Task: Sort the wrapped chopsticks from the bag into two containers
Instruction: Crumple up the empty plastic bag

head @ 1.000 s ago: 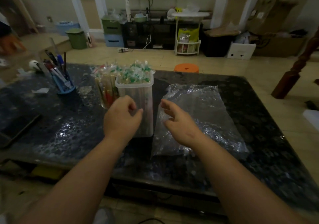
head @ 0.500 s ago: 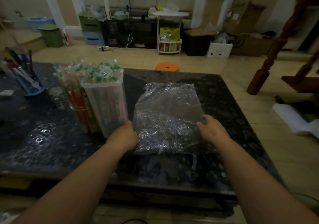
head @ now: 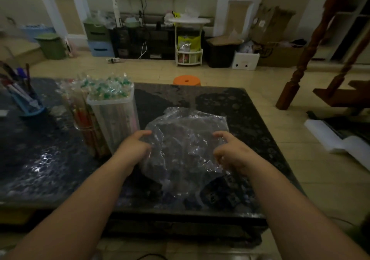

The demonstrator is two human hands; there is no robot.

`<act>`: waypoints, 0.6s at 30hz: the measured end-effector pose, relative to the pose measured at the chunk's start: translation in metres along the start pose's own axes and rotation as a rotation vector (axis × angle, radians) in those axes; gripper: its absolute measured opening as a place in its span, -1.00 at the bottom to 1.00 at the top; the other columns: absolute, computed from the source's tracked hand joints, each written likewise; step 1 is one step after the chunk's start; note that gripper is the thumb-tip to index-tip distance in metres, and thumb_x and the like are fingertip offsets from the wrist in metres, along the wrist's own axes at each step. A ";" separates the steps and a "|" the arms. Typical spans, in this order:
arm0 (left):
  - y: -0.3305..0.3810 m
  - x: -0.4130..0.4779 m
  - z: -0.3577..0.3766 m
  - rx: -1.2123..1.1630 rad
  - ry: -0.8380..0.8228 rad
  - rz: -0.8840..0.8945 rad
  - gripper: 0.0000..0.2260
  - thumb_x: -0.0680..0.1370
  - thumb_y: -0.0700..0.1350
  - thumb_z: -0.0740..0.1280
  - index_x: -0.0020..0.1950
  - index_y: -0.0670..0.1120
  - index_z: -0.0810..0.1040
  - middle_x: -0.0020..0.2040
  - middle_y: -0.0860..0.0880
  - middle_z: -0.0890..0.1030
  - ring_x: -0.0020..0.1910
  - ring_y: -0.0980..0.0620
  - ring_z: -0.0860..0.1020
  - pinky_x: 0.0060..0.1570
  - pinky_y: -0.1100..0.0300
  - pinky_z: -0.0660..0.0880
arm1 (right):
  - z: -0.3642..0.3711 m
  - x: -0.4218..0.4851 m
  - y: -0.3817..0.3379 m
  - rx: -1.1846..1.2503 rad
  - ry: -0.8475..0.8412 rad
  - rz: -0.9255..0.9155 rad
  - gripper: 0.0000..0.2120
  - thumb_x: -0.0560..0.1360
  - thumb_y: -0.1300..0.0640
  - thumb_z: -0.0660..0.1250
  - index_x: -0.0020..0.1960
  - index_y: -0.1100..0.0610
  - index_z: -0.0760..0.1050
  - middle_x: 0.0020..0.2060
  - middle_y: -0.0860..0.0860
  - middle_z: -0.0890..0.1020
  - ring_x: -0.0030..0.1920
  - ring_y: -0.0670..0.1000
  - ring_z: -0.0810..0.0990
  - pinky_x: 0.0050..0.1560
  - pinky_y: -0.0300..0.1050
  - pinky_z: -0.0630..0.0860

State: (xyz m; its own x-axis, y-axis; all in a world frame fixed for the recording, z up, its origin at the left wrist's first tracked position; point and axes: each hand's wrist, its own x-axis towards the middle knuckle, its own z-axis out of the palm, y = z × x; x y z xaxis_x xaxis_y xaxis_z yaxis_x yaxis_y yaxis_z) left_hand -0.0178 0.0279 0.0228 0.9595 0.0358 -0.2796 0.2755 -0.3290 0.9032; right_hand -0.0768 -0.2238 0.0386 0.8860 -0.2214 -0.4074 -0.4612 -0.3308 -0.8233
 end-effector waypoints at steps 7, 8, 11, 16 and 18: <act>0.013 -0.017 -0.038 -0.049 -0.161 -0.051 -0.63 0.53 -0.44 0.05 0.09 -0.26 0.61 -0.13 -0.15 0.62 -0.30 0.06 0.51 -0.38 0.30 0.42 | -0.007 -0.029 0.001 0.096 0.112 -0.082 -0.74 0.58 0.24 0.26 0.23 0.10 0.56 0.00 0.06 0.65 -0.06 0.02 0.67 -0.11 -0.11 0.61; 0.010 -0.015 -0.040 0.032 -0.146 0.002 -0.61 0.54 -0.48 0.05 0.11 -0.24 0.61 -0.13 -0.13 0.62 -0.26 0.06 0.50 -0.38 0.34 0.44 | -0.010 -0.029 0.006 -0.070 0.125 -0.135 -0.72 0.55 0.22 0.33 0.24 0.09 0.57 0.01 0.02 0.66 -0.04 -0.04 0.65 -0.06 -0.15 0.60; 0.002 -0.017 -0.044 0.243 -0.122 0.243 -0.55 0.51 -0.57 0.13 0.21 -0.17 0.56 -0.14 -0.06 0.58 -0.19 0.08 0.51 -0.23 0.47 0.45 | -0.013 -0.029 0.011 -0.525 0.251 -0.211 -0.75 0.49 0.04 0.45 0.16 -0.07 0.62 0.06 -0.10 0.65 0.00 -0.13 0.56 0.10 -0.17 0.51; -0.012 -0.006 -0.049 0.402 -0.129 0.344 -0.45 0.50 -0.56 0.16 0.38 -0.11 0.46 -0.03 -0.08 0.57 -0.07 -0.01 0.58 -0.12 0.52 0.45 | -0.015 -0.029 -0.010 -0.523 0.457 -0.502 -0.88 0.50 -0.08 0.39 0.02 -0.11 0.55 0.15 -0.15 0.41 0.20 -0.12 0.36 0.26 -0.05 0.41; -0.014 -0.003 -0.050 0.387 -0.142 0.320 -0.42 0.51 -0.56 0.16 0.46 -0.13 0.39 0.08 -0.16 0.57 -0.02 0.02 0.58 -0.13 0.51 0.46 | -0.018 -0.030 -0.017 -0.360 0.376 -0.542 -0.94 0.58 -0.01 0.29 0.02 -0.06 0.50 0.07 -0.14 0.51 0.10 -0.10 0.50 0.16 0.01 0.52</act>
State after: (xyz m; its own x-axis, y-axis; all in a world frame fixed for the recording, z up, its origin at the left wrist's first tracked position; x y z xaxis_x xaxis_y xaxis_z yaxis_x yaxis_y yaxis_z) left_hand -0.0211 0.0798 0.0277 0.9670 -0.2435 -0.0748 -0.0985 -0.6281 0.7719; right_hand -0.0962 -0.2285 0.0719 0.9472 -0.2196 0.2338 -0.0097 -0.7481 -0.6636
